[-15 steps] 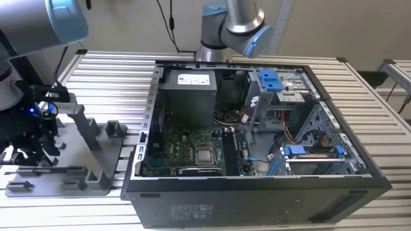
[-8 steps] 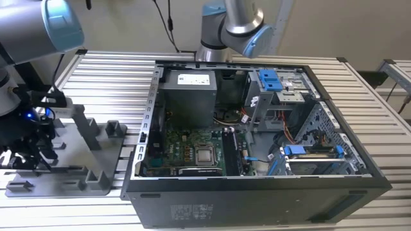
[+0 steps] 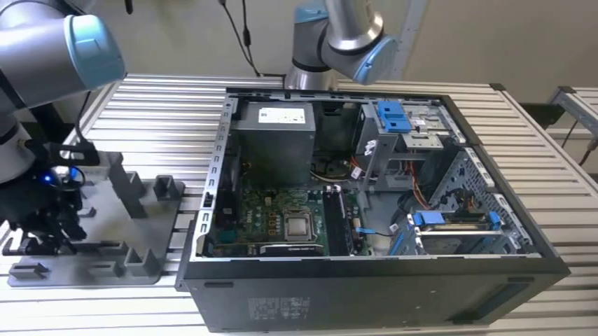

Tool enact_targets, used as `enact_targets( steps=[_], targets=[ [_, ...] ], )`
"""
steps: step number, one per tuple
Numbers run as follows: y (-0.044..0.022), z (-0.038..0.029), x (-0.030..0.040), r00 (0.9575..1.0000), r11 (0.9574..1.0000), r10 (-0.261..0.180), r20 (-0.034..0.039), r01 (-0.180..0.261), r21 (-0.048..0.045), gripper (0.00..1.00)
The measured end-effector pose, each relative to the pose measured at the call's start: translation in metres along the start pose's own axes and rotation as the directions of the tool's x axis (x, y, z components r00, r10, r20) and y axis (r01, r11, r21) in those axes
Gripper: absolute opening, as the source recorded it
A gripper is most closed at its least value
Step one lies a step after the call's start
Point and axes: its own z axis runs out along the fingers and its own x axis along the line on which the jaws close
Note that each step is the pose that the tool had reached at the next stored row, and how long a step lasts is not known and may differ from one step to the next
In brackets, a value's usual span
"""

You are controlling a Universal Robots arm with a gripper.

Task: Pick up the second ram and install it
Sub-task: 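Pick up the second ram and move it above second insertion slot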

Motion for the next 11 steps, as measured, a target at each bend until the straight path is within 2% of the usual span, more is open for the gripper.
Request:
enact_targets(
  steps=[6,11],
  targets=[
    [-0.0001,0.0071,-0.0001,0.9998,0.9998,-0.019,0.0084,0.018,0.0065,0.36],
    [0.0,0.0087,0.0,0.9998,0.9998,-0.019,0.0085,0.019,0.0062,0.36]
  ],
)
